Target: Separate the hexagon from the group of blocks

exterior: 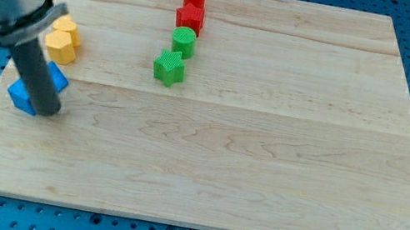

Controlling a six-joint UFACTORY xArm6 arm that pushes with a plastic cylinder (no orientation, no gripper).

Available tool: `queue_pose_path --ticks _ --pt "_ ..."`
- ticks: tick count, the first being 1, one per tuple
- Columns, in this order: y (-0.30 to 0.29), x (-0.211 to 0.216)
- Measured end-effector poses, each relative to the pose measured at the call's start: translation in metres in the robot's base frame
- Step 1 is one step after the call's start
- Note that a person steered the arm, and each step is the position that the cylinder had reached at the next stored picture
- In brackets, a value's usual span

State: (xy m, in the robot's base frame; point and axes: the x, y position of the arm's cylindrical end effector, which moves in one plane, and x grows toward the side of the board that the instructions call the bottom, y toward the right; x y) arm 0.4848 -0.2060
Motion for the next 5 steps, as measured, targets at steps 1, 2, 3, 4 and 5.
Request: queue_pose_path --ticks 1,2,3,4,5 --pt "0.021 0.039" --pt "-0.048 0.071" --pt "-0.06 0.036" --pt "-0.035 -0.008" --pt "-0.021 -0.014"
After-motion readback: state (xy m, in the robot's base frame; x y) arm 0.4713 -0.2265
